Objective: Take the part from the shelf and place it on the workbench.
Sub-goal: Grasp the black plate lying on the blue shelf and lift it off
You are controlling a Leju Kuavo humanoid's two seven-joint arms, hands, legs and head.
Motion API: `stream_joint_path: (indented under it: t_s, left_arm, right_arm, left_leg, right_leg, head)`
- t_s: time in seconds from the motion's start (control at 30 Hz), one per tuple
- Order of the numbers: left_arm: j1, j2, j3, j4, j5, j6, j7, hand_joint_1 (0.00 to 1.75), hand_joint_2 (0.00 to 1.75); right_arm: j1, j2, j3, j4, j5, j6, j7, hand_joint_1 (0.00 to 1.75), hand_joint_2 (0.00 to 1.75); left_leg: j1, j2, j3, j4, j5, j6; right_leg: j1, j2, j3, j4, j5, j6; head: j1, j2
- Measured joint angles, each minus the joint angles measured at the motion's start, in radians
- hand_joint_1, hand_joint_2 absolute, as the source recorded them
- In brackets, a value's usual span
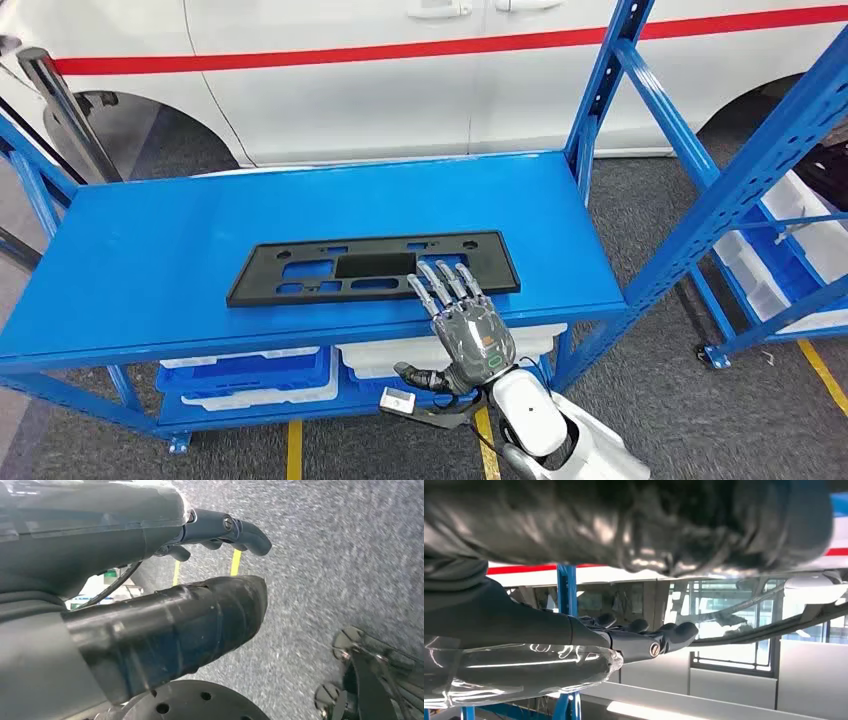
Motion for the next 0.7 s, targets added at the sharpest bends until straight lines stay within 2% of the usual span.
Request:
stream_joint_path:
  t_s: [0.1, 0.13, 0.17, 0.23, 0.27, 0.3, 0.43, 0.5, 0.57, 0.6, 0.63, 0.67, 0.7]
  left_arm:
    - [0.001, 0.0, 0.0, 0.0, 0.0, 0.0, 0.0, 0.0, 0.0]
    - [0.001, 0.001, 0.0, 0.0, 0.0, 0.0, 0.0, 0.0, 0.0]
    - [0.001, 0.001, 0.0, 0.0, 0.0, 0.0, 0.0, 0.0, 0.0]
    - [0.002, 0.003, 0.0, 0.0, 0.0, 0.0, 0.0, 0.0, 0.0]
    - [0.003, 0.003, 0.0, 0.0, 0.0, 0.0, 0.0, 0.0, 0.0]
    - [0.003, 0.003, 0.0, 0.0, -0.001, 0.0, 0.0, 0.0, 0.0]
    - [0.002, 0.003, 0.0, 0.0, -0.003, 0.0, 0.0, 0.0, 0.0]
    - [0.001, 0.005, 0.0, 0.0, -0.003, 0.0, 0.0, 0.0, 0.0]
    - [0.001, 0.006, 0.0, 0.0, -0.003, 0.0, 0.0, 0.0, 0.0]
    - [0.001, 0.006, 0.0, 0.0, -0.003, 0.0, 0.0, 0.0, 0.0]
    - [0.001, 0.006, 0.0, 0.0, -0.003, 0.0, 0.0, 0.0, 0.0]
    - [0.0, 0.006, 0.0, 0.0, -0.003, 0.0, 0.0, 0.0, 0.0]
    - [0.0, 0.006, 0.0, 0.0, -0.003, 0.0, 0.0, 0.0, 0.0]
  right_arm:
    - [0.0, 0.001, 0.001, 0.0, -0.006, 0.004, -0.003, 0.0, 0.0]
    - [0.0, 0.001, 0.002, 0.0, -0.009, 0.006, -0.005, 0.0, 0.0]
    - [0.0, 0.002, 0.002, 0.0, -0.013, 0.009, -0.007, 0.0, 0.0]
    - [-0.001, 0.003, 0.003, 0.0, -0.024, 0.011, -0.012, 0.0, 0.0]
    - [-0.003, 0.003, 0.004, 0.0, -0.029, 0.011, -0.015, 0.0, 0.0]
    - [-0.004, 0.004, 0.005, 0.0, -0.032, 0.011, -0.018, 0.0, 0.0]
    - [-0.009, 0.005, 0.009, 0.0, -0.036, 0.011, -0.026, 0.0, 0.0]
    - [-0.013, 0.004, 0.01, 0.0, -0.04, 0.012, -0.029, 0.0, 0.0]
    - [-0.015, 0.004, 0.011, 0.001, -0.042, 0.013, -0.032, 0.0, 0.0]
    - [-0.014, 0.004, 0.012, 0.002, -0.042, 0.014, -0.033, 0.0, 0.0]
    - [-0.014, 0.004, 0.013, 0.003, -0.043, 0.014, -0.033, 0.0, 0.0]
    - [-0.014, 0.004, 0.014, 0.004, -0.043, 0.016, -0.035, 0.0, 0.0]
    - [-0.015, 0.004, 0.015, 0.004, -0.045, 0.019, -0.036, 0.0, 0.0]
  left_leg:
    - [0.001, 0.0, -0.064, 0.104, -0.024, -0.003]
    - [0.002, 0.0, -0.074, 0.108, -0.008, -0.003]
    - [0.002, 0.0, -0.064, 0.073, 0.027, -0.003]
    - [0.002, 0.0, -0.012, -0.058, 0.109, 0.001]
    - [0.0, 0.0, 0.011, -0.114, 0.133, 0.005]
    - [-0.001, -0.001, 0.023, -0.147, 0.142, 0.009]
    - [0.0, -0.002, 0.032, -0.167, 0.136, 0.026]
    - [0.003, 0.0, 0.039, -0.173, 0.135, 0.036]
    - [0.002, 0.001, 0.04, -0.173, 0.132, 0.042]
    - [0.002, 0.001, 0.04, -0.173, 0.131, 0.043]
    - [0.002, 0.0, 0.042, -0.173, 0.13, 0.044]
    - [0.002, 0.0, 0.044, -0.173, 0.129, 0.043]
    - [0.002, -0.001, 0.047, -0.172, 0.127, 0.042]
  right_leg:
    - [0.003, -0.001, 0.005, 0.001, -0.006, -0.002]
    - [0.003, 0.0, 0.008, 0.002, -0.009, -0.002]
    - [0.004, 0.001, 0.013, 0.003, -0.014, -0.001]
    - [0.005, 0.003, 0.022, 0.009, -0.027, 0.004]
    - [0.007, 0.004, 0.022, 0.014, -0.033, 0.009]
    - [0.008, 0.004, 0.021, 0.018, -0.038, 0.014]
    - [0.009, 0.003, 0.018, 0.028, -0.053, 0.032]
    - [0.005, 0.003, -0.014, 0.098, -0.094, 0.041]
    - [0.002, 0.003, -0.084, 0.228, -0.146, 0.047]
    - [0.0, 0.003, -0.114, 0.277, -0.157, 0.048]
    - [0.0, 0.003, -0.129, 0.295, -0.149, 0.049]
    - [-0.002, 0.003, -0.125, 0.274, -0.123, 0.049]
    - [-0.003, 0.003, -0.103, 0.217, -0.084, 0.047]
  head:
    - [0.0, 0.0]
    - [0.0, 0.0]
    - [0.0, 0.0]
    - [0.0, 0.0]
    - [0.0, 0.0]
    - [0.0, 0.0]
    - [0.0, 0.0]
    - [0.001, 0.0]
    - [0.001, 0.0]
    - [0.001, 0.0]
    - [0.001, 0.0]
    - [0.001, 0.0]
    - [0.001, 0.0]
